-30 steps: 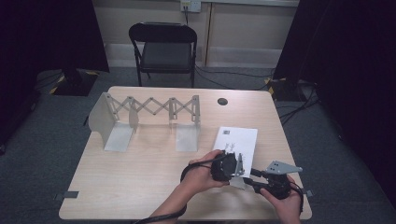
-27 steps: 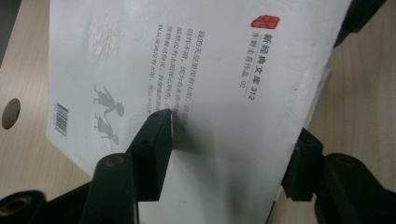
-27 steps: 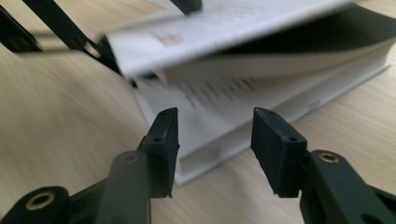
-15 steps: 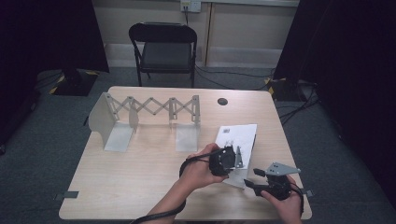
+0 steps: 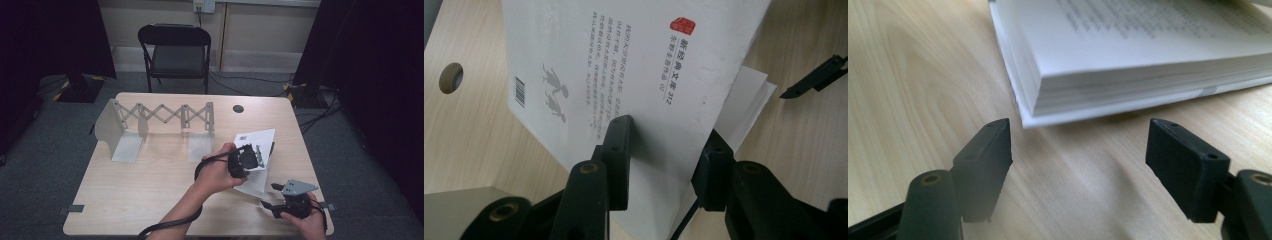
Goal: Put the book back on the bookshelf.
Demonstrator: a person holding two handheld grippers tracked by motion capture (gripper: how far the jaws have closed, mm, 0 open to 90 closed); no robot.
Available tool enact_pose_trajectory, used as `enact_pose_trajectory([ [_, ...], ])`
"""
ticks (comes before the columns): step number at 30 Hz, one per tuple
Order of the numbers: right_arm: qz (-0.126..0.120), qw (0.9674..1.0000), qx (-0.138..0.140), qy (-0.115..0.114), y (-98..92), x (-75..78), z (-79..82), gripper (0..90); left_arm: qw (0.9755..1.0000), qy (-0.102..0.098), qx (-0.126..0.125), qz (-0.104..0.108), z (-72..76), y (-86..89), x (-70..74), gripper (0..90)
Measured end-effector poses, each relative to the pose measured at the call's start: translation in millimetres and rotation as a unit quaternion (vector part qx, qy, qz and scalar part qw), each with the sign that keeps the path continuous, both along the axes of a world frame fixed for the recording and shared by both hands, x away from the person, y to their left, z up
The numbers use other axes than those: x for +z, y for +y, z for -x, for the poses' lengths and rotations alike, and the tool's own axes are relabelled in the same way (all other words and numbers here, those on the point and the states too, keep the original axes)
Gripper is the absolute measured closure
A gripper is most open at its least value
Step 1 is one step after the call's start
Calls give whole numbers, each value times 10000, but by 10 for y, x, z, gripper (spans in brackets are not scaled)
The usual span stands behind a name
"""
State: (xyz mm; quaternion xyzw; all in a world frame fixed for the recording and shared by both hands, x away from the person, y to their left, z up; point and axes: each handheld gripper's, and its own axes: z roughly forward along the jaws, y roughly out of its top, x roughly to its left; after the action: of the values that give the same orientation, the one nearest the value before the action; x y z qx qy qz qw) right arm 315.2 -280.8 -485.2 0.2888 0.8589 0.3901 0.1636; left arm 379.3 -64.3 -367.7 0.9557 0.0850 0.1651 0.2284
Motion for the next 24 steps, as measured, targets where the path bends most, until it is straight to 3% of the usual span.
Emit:
enact_pose_trajectory([
  [6,195,9997,-98,139,12,-93,-36,267,9998,194,72,9,-78,-11,94,656],
  [13,-6,9986,-493,169,-55,-127,-187,268,9990,423,130,-46,-156,-13,194,660],
  [17,143,9974,-693,-135,-6,-125,-276,270,9989,445,104,-129,-177,-5,237,667],
  [22,284,9967,-613,-452,108,-126,-334,245,9989,414,178,-103,-177,62,235,682],
  [24,352,9961,-513,-632,148,-127,-303,293,9988,449,137,-110,-157,69,188,677],
])
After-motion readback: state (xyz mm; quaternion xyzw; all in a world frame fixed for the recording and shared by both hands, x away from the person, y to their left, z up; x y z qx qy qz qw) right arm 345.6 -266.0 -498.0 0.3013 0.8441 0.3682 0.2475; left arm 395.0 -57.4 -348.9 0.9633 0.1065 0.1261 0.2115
